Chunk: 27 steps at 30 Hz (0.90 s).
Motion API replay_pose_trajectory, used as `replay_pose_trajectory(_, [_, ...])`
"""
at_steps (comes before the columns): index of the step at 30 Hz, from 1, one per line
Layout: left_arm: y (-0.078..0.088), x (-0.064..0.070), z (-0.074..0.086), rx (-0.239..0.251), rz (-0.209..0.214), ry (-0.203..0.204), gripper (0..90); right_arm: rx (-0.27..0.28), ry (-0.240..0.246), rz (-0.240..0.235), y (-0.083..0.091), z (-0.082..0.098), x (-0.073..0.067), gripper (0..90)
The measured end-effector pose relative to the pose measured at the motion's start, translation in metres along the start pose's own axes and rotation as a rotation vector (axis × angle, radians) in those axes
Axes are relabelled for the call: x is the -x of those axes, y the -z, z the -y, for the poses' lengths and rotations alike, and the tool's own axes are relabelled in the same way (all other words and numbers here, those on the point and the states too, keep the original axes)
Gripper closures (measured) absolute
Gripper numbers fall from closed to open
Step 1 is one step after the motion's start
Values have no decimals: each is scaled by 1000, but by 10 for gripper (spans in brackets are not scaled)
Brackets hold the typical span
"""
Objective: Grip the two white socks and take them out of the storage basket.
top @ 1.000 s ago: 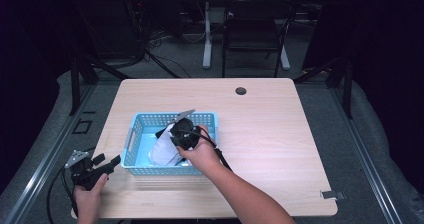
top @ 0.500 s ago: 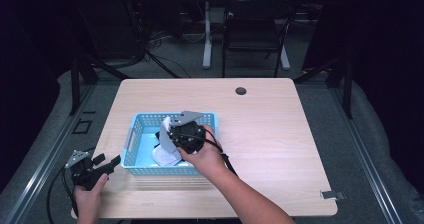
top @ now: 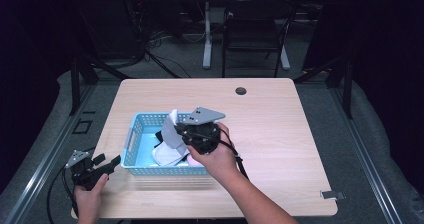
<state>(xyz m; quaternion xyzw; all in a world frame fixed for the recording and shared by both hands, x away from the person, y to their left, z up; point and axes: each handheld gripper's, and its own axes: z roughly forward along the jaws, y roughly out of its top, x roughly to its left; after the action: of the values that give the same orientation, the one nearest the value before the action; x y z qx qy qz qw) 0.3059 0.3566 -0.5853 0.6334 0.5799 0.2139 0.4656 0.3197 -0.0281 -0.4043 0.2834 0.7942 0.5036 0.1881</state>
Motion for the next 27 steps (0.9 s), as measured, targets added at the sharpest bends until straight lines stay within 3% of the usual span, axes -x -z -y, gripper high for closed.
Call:
replay_pose_trajectory(7, [0, 0, 0, -1, -1, -2, 249, 49, -16, 30, 32, 1, 9, 871])
replay_pose_trajectory(12, [0, 0, 0, -3, -1, -4, 250, 62, -28, 53, 45, 6, 15, 871])
replay_pose_trajectory(27, [0, 1, 0, -13, -2, -7, 250, 88, -96, 187, 99, 38, 44, 871])
